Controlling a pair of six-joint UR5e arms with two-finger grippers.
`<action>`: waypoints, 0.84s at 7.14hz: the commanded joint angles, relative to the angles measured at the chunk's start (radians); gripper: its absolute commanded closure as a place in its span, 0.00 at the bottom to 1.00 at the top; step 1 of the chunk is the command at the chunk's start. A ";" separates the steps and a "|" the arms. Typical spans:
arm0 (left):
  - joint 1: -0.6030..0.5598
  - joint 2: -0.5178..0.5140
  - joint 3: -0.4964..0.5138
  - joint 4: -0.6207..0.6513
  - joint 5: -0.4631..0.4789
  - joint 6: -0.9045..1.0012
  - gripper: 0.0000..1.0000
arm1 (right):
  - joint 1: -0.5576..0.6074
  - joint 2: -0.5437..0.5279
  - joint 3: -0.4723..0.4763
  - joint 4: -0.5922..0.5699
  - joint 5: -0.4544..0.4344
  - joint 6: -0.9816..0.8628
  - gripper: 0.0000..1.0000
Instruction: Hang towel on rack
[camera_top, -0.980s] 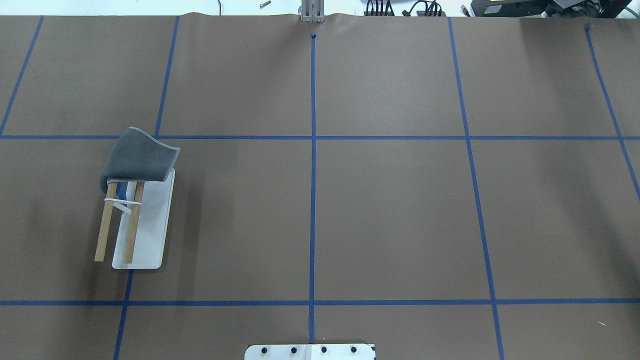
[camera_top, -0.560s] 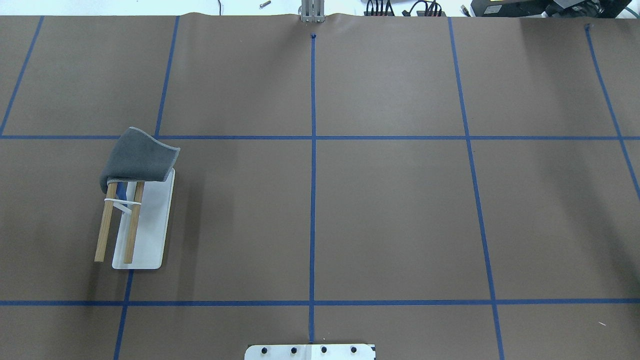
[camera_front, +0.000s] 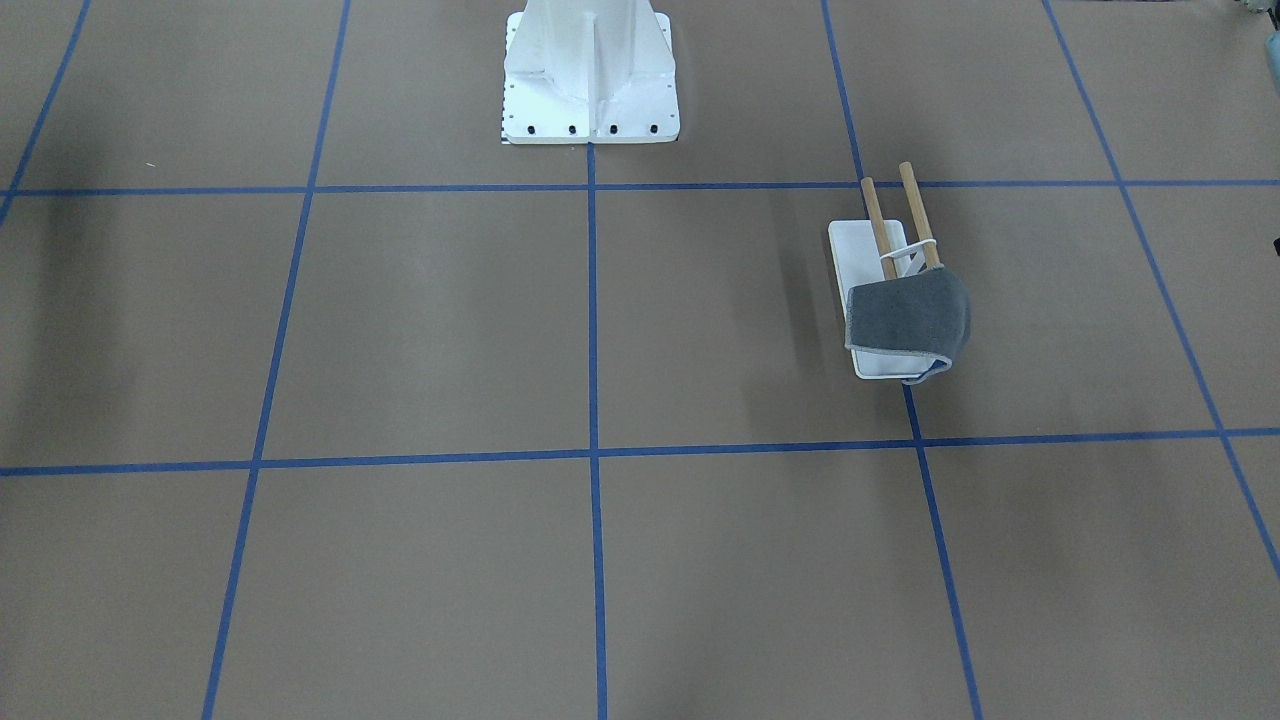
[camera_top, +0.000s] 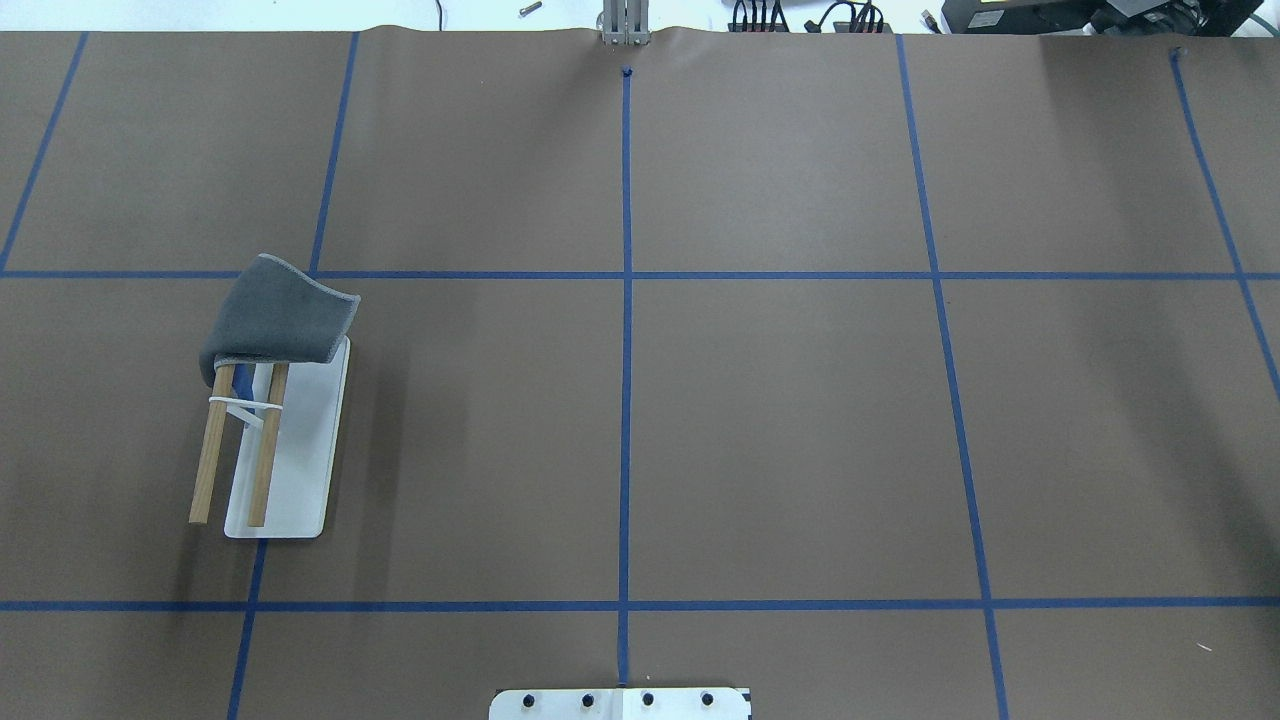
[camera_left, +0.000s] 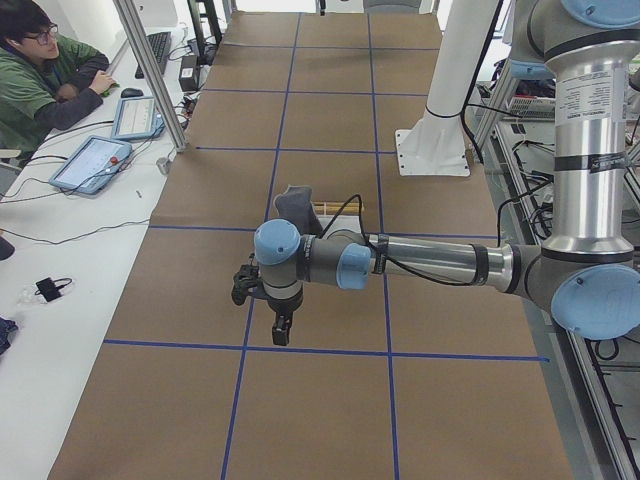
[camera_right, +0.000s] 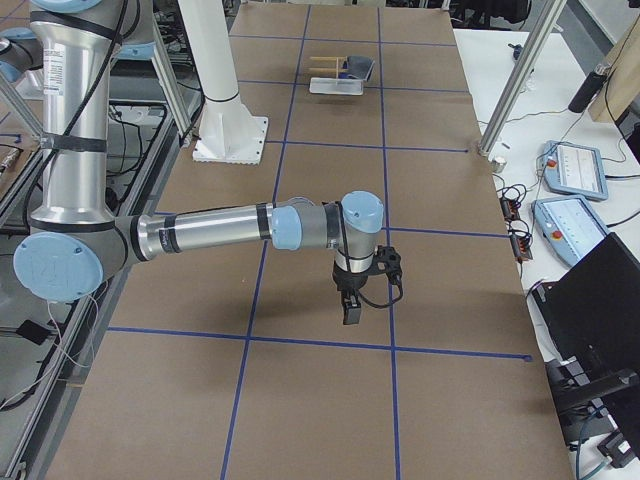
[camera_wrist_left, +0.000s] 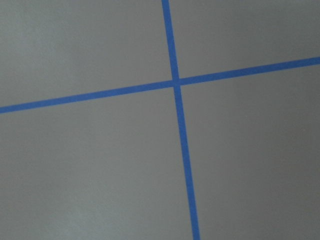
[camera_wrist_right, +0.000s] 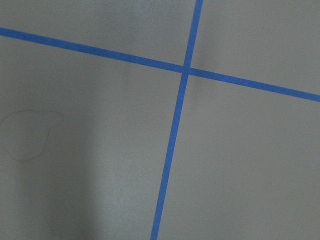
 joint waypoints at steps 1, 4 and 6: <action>-0.035 0.003 -0.004 0.002 -0.060 -0.004 0.02 | -0.001 0.012 -0.023 0.001 -0.001 0.000 0.00; -0.033 0.038 -0.007 0.002 -0.067 -0.007 0.02 | 0.001 0.014 -0.013 0.001 -0.001 0.002 0.00; -0.032 0.036 -0.011 -0.001 -0.065 -0.003 0.02 | 0.001 0.010 -0.013 0.001 -0.001 0.002 0.00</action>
